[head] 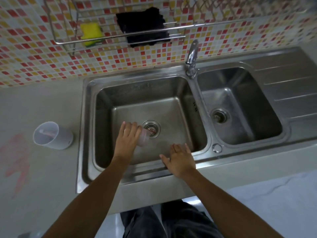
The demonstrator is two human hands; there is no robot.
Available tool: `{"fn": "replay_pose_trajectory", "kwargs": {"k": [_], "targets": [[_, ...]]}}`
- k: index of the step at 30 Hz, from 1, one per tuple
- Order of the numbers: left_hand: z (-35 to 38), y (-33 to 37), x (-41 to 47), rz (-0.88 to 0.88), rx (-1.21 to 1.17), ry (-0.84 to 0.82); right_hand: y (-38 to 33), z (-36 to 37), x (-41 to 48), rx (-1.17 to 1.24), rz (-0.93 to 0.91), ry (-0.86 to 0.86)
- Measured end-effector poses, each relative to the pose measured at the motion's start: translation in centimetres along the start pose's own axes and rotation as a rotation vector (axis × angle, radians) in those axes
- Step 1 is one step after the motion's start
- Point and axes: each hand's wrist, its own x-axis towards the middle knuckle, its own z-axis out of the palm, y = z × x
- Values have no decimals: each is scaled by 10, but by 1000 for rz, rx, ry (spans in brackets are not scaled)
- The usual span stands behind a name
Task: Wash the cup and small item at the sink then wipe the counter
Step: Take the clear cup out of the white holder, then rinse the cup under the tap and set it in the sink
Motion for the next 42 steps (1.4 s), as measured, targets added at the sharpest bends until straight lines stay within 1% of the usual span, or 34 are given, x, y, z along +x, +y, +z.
{"fn": "replay_pose_trajectory", "kwargs": {"k": [2, 3, 5, 6, 8, 10, 12, 14, 17, 20, 23, 25, 30, 32, 38, 42], "targets": [[-2, 4, 8, -87, -90, -65, 1, -1, 1, 93, -8, 30], [-2, 6, 13, -149, -174, -71, 3, -2, 3, 217, 7, 36], [-5, 13, 24, -271, -368, -60, 13, -11, 11, 544, 63, 42], [-7, 17, 31, -307, -430, -51, 21, -18, 18, 655, 86, 73], [-11, 25, 46, -352, -541, -28, 42, -40, 36, 720, 125, 198], [-20, 33, 66, -391, -683, 38, 66, -69, 64, 719, 162, 343], [-35, 39, 89, -410, -783, 106, 87, -100, 98, 734, 171, 451], [-51, 45, 114, -433, -889, 150, 103, -125, 131, 784, 159, 514], [-73, 54, 140, -470, -1096, 181, 116, -151, 172, 846, 140, 555], [-86, 61, 159, -412, -1132, 170, 118, -158, 196, 856, 100, 527], [-88, 61, 174, -385, -1157, 128, 121, -161, 205, 809, 152, 491], [-84, 62, 181, -362, -1158, 147, 129, -163, 209, 732, 136, 475], [-85, 65, 196, -365, -1134, 165, 146, -175, 223, 463, -26, 375], [-84, 68, 200, -367, -1140, 168, 145, -178, 226, 389, -39, 381], [-88, 79, 199, -289, -1119, 131, 141, -182, 229, 328, -78, 386], [-88, 80, 199, -343, -1172, 196, 135, -183, 228, 301, -69, 372]]}}
